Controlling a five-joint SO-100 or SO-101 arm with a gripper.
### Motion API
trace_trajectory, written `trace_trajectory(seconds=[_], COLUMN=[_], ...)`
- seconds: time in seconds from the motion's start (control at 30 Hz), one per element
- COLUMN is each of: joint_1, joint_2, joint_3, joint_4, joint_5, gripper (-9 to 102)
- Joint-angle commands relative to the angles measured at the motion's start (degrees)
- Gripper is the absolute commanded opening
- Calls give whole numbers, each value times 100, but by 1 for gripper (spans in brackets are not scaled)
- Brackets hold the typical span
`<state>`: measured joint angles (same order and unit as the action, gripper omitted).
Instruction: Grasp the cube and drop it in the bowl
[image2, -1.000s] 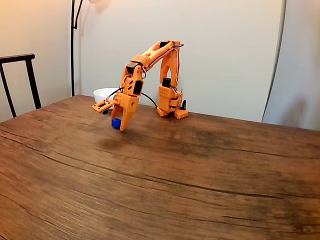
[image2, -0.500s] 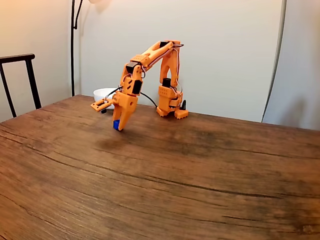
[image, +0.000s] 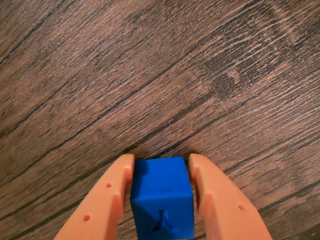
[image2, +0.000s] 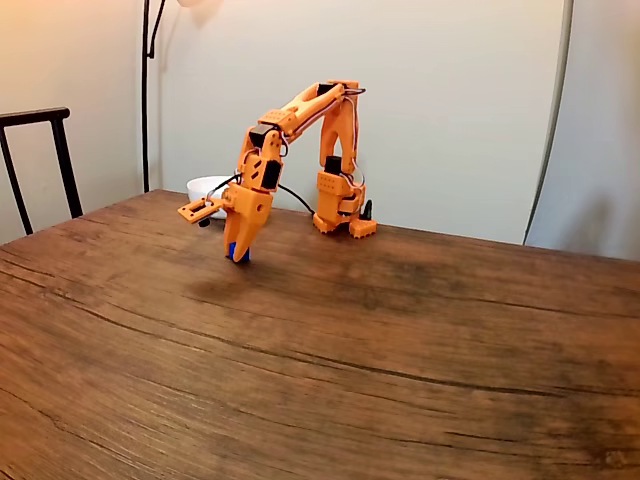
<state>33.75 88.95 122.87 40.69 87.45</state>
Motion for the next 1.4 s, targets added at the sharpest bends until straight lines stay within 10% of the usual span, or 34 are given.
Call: trace_trajectory(seconds=[0.0,1.37], joint_1=[-70,-290], joint_2=[-114,-185], joint_3=[9,-756], joint_4=[53,1389], joint_5=[9,606], gripper=[14,26])
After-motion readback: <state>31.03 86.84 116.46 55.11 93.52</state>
